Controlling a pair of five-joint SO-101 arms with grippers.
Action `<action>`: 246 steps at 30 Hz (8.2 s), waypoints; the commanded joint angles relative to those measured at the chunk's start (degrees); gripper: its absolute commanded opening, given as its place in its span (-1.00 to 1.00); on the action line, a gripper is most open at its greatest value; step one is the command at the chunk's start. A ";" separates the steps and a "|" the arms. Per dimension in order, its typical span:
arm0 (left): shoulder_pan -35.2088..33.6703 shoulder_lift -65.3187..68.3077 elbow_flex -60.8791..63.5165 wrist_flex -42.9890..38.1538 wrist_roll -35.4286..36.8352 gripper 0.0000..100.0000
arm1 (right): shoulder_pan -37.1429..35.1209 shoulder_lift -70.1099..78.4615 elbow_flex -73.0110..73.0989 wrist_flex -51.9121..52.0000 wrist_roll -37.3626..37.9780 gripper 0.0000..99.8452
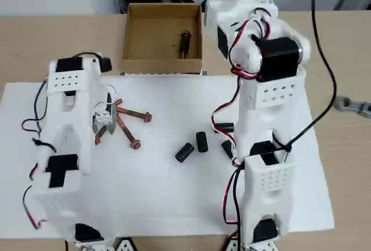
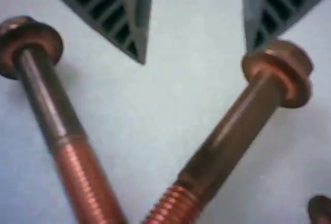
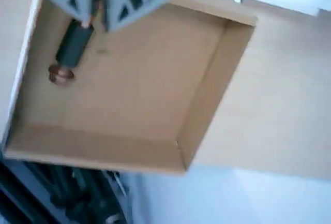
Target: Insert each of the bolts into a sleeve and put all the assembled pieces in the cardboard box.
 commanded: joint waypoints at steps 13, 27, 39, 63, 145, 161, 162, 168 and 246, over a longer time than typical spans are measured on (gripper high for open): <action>7.30 -0.09 -6.81 -1.58 7.30 -0.76 | 0.84 -33.89 50.90 -0.22 -1.76 -0.99; 8.53 0.26 0.75 -11.25 27.96 -0.76 | 1.10 -49.54 74.64 -0.92 -6.33 -0.99; 8.88 0.35 10.51 -19.25 34.02 -0.76 | 0.84 -50.68 76.66 -0.92 -8.09 -0.99; 9.58 -0.18 13.93 -16.79 20.48 -0.99 | 0.75 -50.68 76.66 -0.92 -8.88 -0.99; 13.36 21.36 -28.53 -3.25 63.74 -0.67 | -3.74 -50.77 80.09 -0.84 -12.92 -0.99; 9.05 32.62 -47.69 1.76 59.69 -0.76 | -3.65 -50.68 80.09 -0.92 -13.01 -0.99; 9.14 31.91 -48.57 1.76 58.02 -0.76 | -3.65 -50.68 80.09 -0.92 -13.01 -0.99; 9.05 21.54 -47.96 1.76 45.89 -0.76 | -3.56 -50.68 80.09 -0.92 -13.01 -0.99; 9.14 -12.40 14.37 0.62 -71.65 -0.99 | -3.74 -50.68 80.09 -0.92 -14.51 -0.99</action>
